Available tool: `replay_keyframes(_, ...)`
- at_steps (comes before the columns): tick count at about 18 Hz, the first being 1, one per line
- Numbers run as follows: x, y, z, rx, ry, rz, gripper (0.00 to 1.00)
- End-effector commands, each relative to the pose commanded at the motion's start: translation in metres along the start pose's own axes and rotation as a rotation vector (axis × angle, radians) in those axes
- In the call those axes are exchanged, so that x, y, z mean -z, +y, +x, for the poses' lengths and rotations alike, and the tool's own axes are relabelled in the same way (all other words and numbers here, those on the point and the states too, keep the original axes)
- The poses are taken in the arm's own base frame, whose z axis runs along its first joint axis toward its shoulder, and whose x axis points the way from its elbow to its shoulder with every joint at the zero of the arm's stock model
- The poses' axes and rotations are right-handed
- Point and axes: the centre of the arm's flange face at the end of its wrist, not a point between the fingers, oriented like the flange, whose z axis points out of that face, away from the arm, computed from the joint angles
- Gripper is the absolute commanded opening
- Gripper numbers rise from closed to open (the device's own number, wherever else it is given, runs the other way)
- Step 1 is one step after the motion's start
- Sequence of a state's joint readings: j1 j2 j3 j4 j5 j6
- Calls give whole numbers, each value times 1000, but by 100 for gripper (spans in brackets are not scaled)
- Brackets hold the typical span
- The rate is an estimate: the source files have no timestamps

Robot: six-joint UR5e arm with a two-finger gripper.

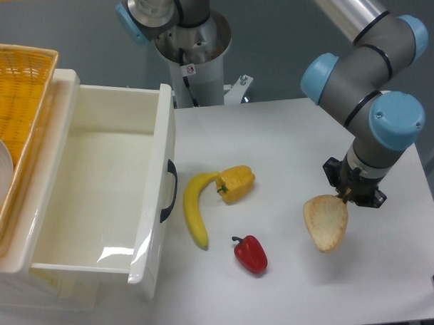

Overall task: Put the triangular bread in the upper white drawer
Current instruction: 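Grip the triangular bread slice with the gripper and lift it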

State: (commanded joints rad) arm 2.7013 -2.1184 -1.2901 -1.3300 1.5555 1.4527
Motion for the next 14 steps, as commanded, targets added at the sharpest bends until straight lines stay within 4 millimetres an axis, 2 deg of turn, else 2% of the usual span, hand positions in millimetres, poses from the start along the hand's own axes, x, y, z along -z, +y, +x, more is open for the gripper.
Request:
replay_keyframes(3,3,-1,1,8,-4,7,0)
replay_keyframes(7,8,-7,2,149,-1,67,0)
replay_keyframes(9,9,-11,3,157,-1,69,0)
replay_keyframes(14,27,-27,20,213,-4,107,0)
